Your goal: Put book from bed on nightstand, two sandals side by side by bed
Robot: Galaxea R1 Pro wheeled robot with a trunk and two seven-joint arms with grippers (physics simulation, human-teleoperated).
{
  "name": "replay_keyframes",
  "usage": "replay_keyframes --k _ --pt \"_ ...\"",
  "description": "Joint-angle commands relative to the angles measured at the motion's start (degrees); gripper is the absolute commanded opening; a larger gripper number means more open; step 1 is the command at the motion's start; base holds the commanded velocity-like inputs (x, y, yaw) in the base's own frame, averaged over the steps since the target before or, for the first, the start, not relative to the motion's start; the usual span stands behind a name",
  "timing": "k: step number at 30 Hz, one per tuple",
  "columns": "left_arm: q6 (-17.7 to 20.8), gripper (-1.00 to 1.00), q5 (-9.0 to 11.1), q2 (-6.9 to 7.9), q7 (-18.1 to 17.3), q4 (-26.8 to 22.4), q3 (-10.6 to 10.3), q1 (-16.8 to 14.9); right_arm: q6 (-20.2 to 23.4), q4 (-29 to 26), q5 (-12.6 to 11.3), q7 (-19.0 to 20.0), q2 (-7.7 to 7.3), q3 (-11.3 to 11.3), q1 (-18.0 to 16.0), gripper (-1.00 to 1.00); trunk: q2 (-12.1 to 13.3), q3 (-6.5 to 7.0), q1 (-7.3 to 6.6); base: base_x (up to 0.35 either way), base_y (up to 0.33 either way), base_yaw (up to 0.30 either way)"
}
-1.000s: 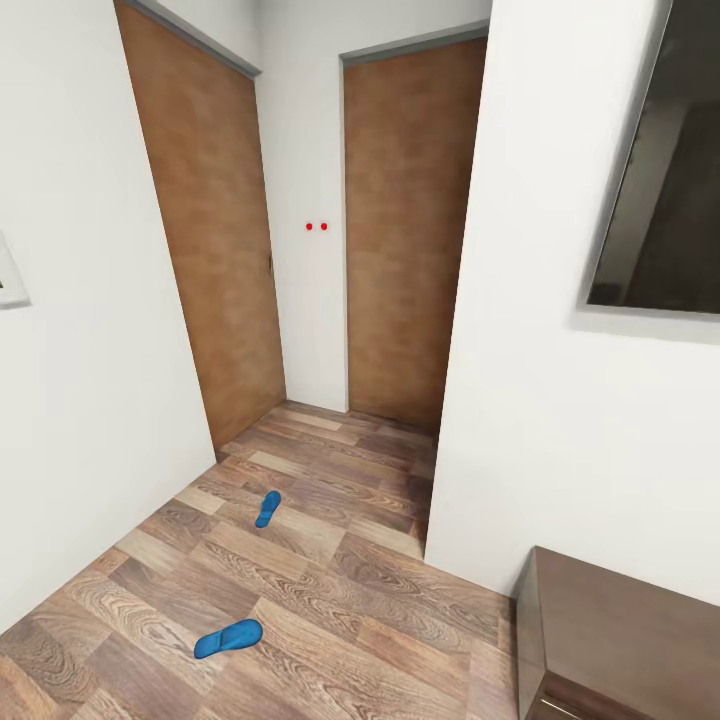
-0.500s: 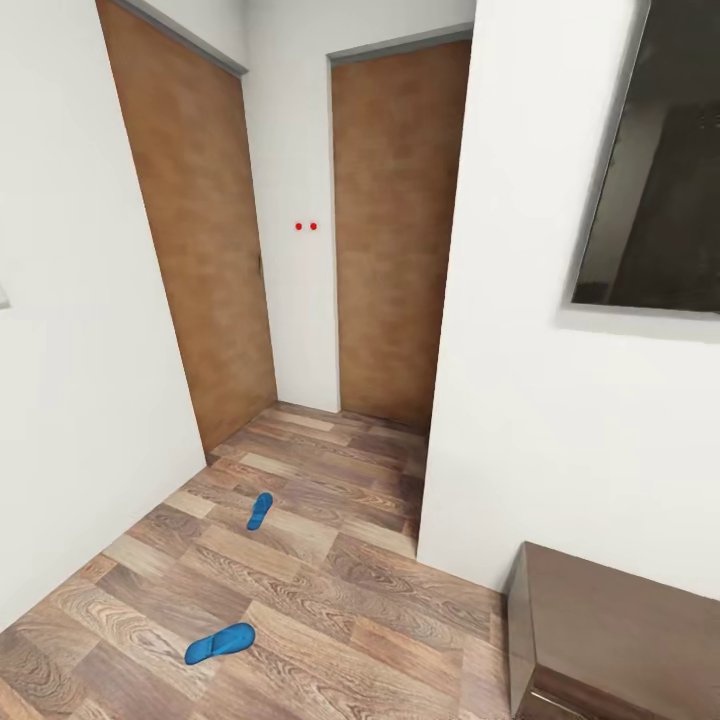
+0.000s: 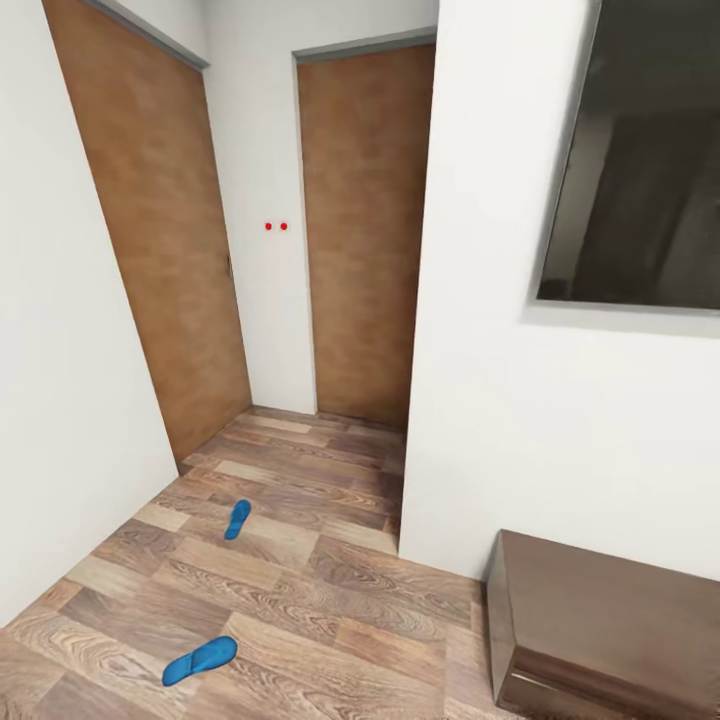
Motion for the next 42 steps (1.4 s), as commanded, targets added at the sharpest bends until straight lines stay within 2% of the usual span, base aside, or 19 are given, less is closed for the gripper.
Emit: replay_keyframes --k 1,23,42 --pt "0.4 1.00 0.0 0.02 -0.1 -0.1 0.0 0.0 0.0 0.0 0.0 0.1 0.00 0.0 0.0 1.00 0.0 -0.06 0.00 0.000 0.119 -0.190" --pt "0.4 1.00 0.0 0.45 -0.1 -0.1 -0.1 0.0 0.0 0.0 -0.1 0.2 0.01 0.1 0.0 1.00 0.0 -0.06 0.00 0.000 0.160 -0.171" --pt "0.4 1.00 0.0 0.49 -0.1 -0.1 -0.1 0.0 0.1 0.0 0.2 0.4 -0.07 0.3 0.0 1.00 0.0 -0.06 0.00 0.000 0.176 -0.023"
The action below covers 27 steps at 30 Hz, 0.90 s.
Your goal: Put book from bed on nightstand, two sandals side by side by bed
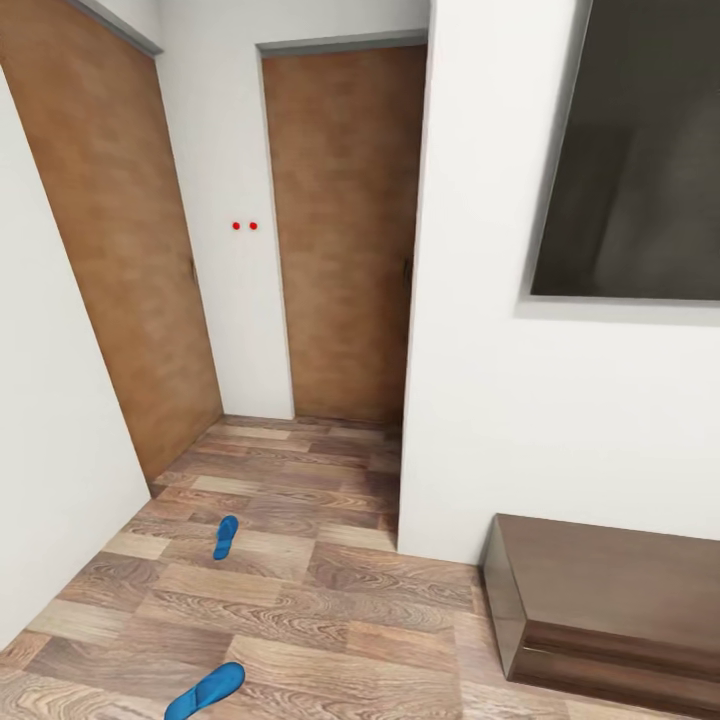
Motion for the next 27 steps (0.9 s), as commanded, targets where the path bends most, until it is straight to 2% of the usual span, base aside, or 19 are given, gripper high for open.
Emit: replay_keyframes --k 1,11,13,27 --pt "0.3 1.00 0.0 0.01 -0.1 -0.1 0.0 0.0 0.0 0.0 0.1 0.1 -0.01 0.0 0.0 1.00 0.0 -0.06 0.00 0.000 0.153 -0.001" --pt "0.3 1.00 0.0 0.03 -0.1 -0.1 0.0 0.0 0.0 0.0 0.4 0.2 0.04 0.2 0.0 1.00 0.0 -0.06 0.00 0.000 0.152 0.000" --pt "0.2 1.00 -0.3 -0.47 -0.6 -0.8 0.1 0.0 -0.1 0.7 0.1 0.4 0.64 0.1 -0.1 1.00 0.0 -0.06 0.00 0.000 0.000 0.000" --pt "0.3 1.00 -0.4 -0.02 -0.7 -0.6 -0.9 0.0 -0.2 0.7 -0.3 0.2 0.75 -0.3 -0.1 1.00 0.0 -0.06 0.00 0.000 0.000 0.000"
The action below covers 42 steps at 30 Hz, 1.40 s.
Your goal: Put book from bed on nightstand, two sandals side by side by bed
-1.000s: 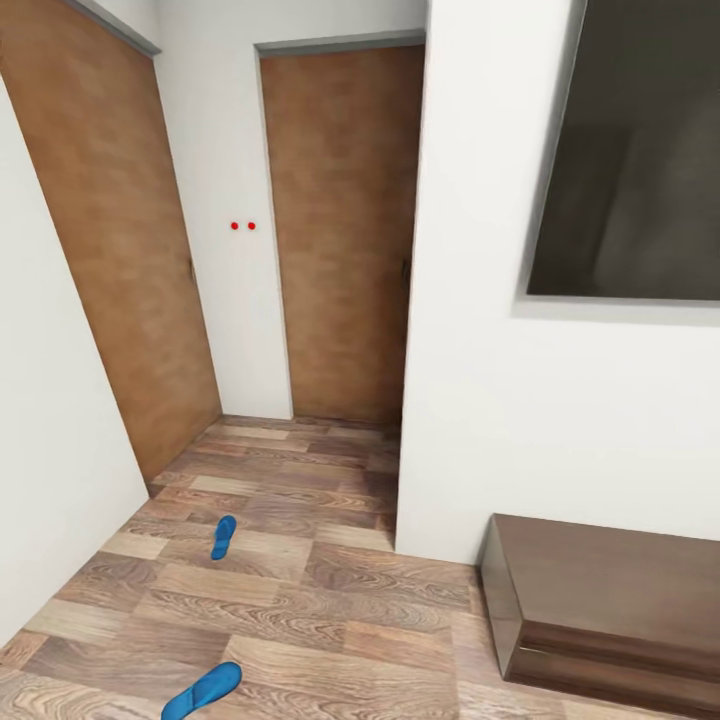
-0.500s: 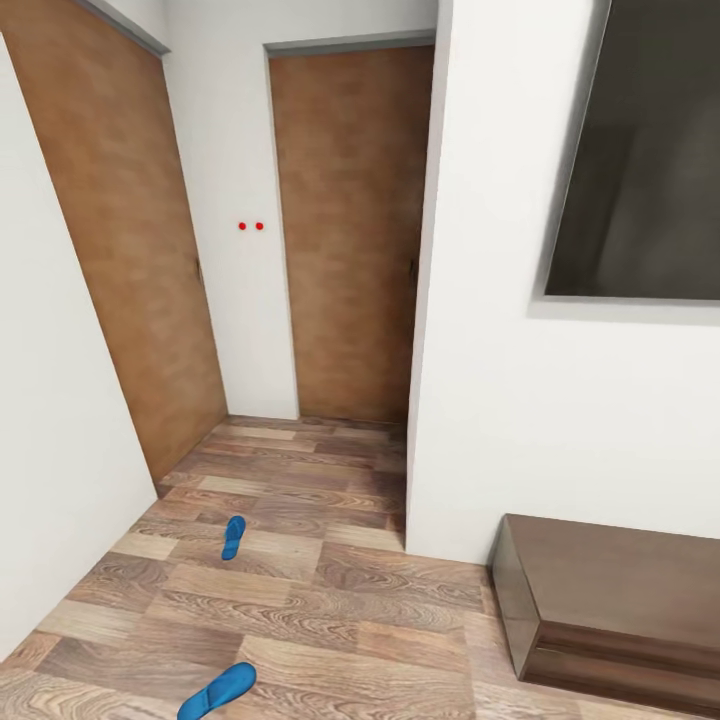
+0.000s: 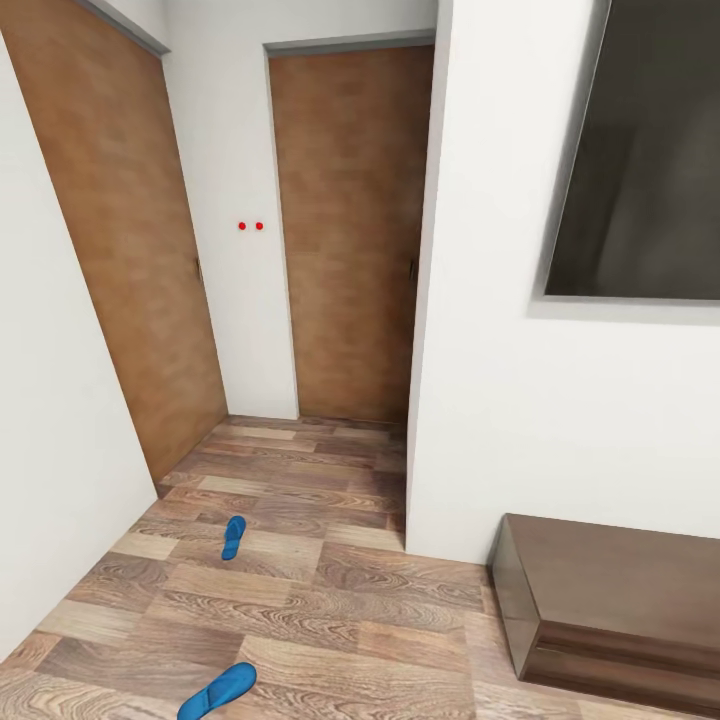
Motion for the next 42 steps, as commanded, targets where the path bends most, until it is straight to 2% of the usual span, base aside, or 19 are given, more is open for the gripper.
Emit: replay_keyframes --k 1,22,42 --pt "0.3 1.00 0.0 0.08 -0.1 -0.1 -0.1 0.0 0.0 0.1 -0.1 0.1 0.00 -0.1 -0.1 1.00 0.0 -0.06 -0.01 0.000 0.000 0.000" --pt "0.3 1.00 0.2 0.42 -0.1 0.0 -0.2 0.0 0.0 0.0 0.0 -0.4 -0.19 -0.1 -0.1 1.00 0.0 -0.06 -0.01 0.000 0.010 0.000" --pt "0.3 1.00 0.2 0.50 -0.1 0.0 -0.1 0.0 -0.1 0.0 0.1 -0.5 -0.37 -0.1 -0.1 1.00 0.0 -0.06 -0.01 0.000 0.142 0.000"
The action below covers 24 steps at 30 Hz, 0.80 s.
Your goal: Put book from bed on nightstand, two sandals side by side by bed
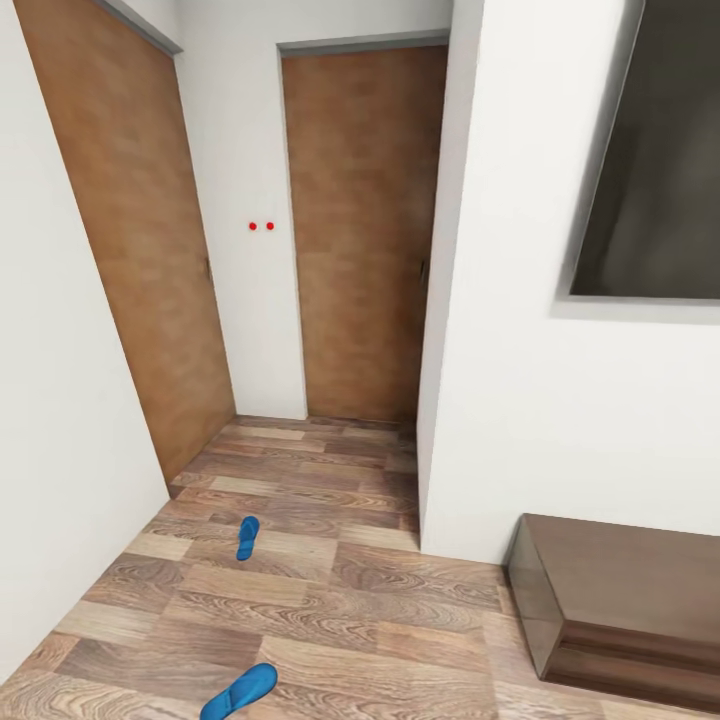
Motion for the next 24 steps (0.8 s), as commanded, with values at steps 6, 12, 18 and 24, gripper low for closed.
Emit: replay_keyframes --k 6,12,18,24 --pt "0.3 1.00 0.0 0.01 -0.1 -0.1 -0.1 0.0 0.0 0.1 0.0 0.1 -0.28 0.0 -0.1 1.00 0.0 -0.06 0.00 0.000 0.172 0.000" --pt "0.3 1.00 0.0 0.01 -0.1 -0.2 -0.1 0.0 0.2 0.1 0.0 0.1 -0.42 0.0 -0.1 1.00 0.0 -0.06 0.00 0.000 0.173 0.000" --pt "0.2 1.00 0.0 0.01 -0.1 -0.2 0.0 0.0 0.0 0.1 -0.1 0.2 -0.42 0.0 -0.1 1.00 0.0 -0.06 0.00 0.000 0.174 0.000" --pt "0.1 1.00 0.1 0.08 -0.1 -0.4 0.0 0.0 0.0 -0.3 0.0 0.2 -0.46 0.1 -0.1 1.00 0.0 -0.06 0.00 0.000 0.174 0.000"
